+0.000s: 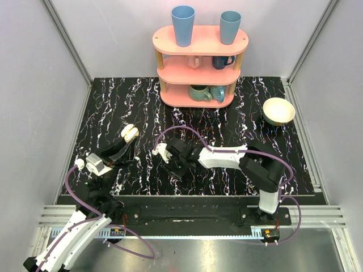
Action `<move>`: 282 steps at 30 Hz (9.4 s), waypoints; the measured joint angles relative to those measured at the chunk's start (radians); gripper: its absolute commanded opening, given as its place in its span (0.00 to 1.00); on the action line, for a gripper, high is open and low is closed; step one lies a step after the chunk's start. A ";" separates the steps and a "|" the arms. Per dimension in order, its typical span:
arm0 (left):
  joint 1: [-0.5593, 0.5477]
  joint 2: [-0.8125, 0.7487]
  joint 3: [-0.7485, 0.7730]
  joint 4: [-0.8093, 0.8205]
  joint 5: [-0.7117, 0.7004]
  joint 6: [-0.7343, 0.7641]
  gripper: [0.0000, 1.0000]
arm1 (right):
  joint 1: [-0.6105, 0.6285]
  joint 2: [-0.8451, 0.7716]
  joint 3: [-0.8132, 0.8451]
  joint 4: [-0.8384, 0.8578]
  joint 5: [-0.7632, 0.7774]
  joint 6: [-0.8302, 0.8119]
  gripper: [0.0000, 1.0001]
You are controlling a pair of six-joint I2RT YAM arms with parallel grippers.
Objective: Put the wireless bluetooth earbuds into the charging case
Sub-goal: Adjust the left earbud at the center of the board, then pick up the left earbud from the center of the board, then insert the left earbud into the left side groove of the charging case.
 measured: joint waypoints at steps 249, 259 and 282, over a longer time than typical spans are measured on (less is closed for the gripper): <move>-0.032 0.478 -0.114 0.733 0.122 -0.091 0.00 | 0.208 -0.370 -0.119 1.151 0.480 0.350 0.13; -0.034 0.508 -0.115 0.747 0.106 -0.090 0.00 | 0.207 -0.362 -0.119 1.152 0.482 0.363 0.12; -0.035 0.468 -0.116 0.712 0.088 -0.071 0.00 | 0.219 -0.365 -0.101 1.093 0.516 0.327 0.18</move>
